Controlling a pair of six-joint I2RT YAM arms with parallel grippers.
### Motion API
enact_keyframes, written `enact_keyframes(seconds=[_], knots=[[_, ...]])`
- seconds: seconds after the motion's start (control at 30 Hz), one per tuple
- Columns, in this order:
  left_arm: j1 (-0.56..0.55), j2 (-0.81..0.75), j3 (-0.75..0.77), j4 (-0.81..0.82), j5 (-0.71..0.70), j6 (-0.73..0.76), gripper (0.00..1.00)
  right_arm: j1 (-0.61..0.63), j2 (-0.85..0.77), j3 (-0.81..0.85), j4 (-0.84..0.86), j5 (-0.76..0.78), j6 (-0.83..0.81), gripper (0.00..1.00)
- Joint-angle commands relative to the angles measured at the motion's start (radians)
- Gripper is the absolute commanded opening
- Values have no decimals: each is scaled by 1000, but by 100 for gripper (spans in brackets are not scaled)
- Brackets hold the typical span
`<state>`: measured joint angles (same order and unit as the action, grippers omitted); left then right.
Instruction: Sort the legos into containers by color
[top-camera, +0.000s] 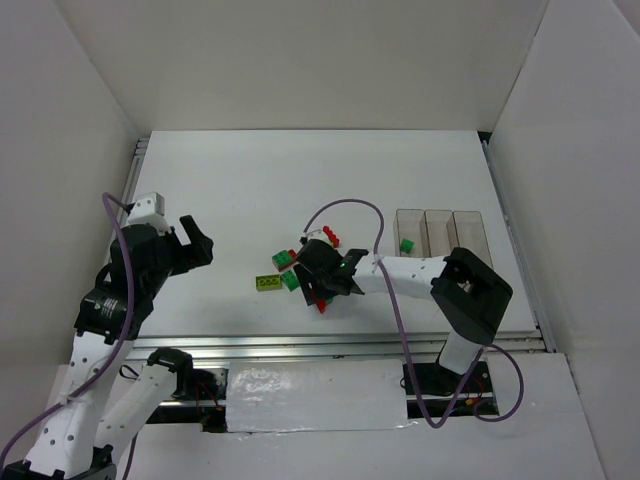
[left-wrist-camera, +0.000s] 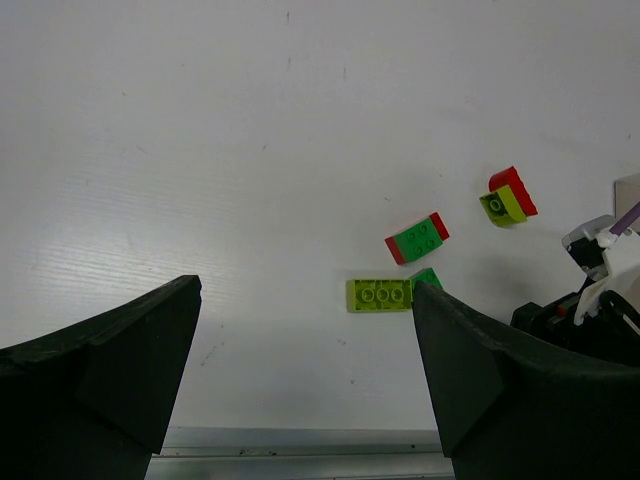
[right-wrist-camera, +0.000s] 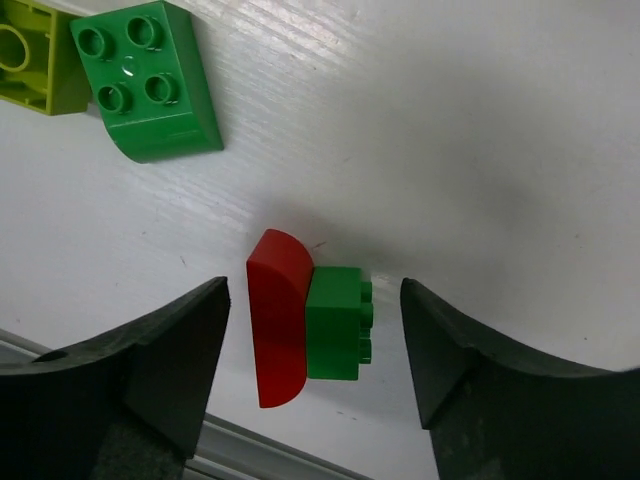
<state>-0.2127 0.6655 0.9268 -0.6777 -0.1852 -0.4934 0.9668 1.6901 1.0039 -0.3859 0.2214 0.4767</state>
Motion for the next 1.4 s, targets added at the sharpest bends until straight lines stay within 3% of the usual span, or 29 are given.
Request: enact_keyframes(seconds=[0.0,0.13,0.2,0.27,0.33,0.4,0.47,0.5,0.53,0.67,0.7,0.83,1.1,1.37], knots=[[-4,3,0,41,-2,21,100,12,-20,-27,61,-30,-6,74],[-4,5,0,41,-2,19,99,23,-12,-22,42,-33,0,51],[-4,5,0,41,-3,18,99,26,-15,-31,36,-33,10,54],[-4,6,0,40,-3,18,99,26,-14,-37,29,-39,16,63],[-4,9,0,40,-3,18,99,35,-7,-40,21,-30,19,62],[-4,14,0,38,1,15,99,39,-7,-48,19,-22,20,56],[-4,22,3,41,19,1,99,47,-23,-63,38,-19,19,34],[-4,26,4,41,33,-7,99,50,-30,-70,44,-10,16,2],[-4,31,4,40,53,-14,99,56,-43,-74,57,-2,14,0],[-4,48,-63,121,292,-133,100,117,-208,-140,140,19,-35,0],[-4,52,-81,153,419,-166,100,133,-248,-157,165,19,-49,0],[-36,80,-170,317,615,-356,99,173,-475,-241,284,33,-85,0],[-168,108,-227,575,605,-524,99,199,-575,-202,323,130,-49,0],[-318,155,-238,652,524,-571,96,222,-596,-157,309,156,-36,0]])
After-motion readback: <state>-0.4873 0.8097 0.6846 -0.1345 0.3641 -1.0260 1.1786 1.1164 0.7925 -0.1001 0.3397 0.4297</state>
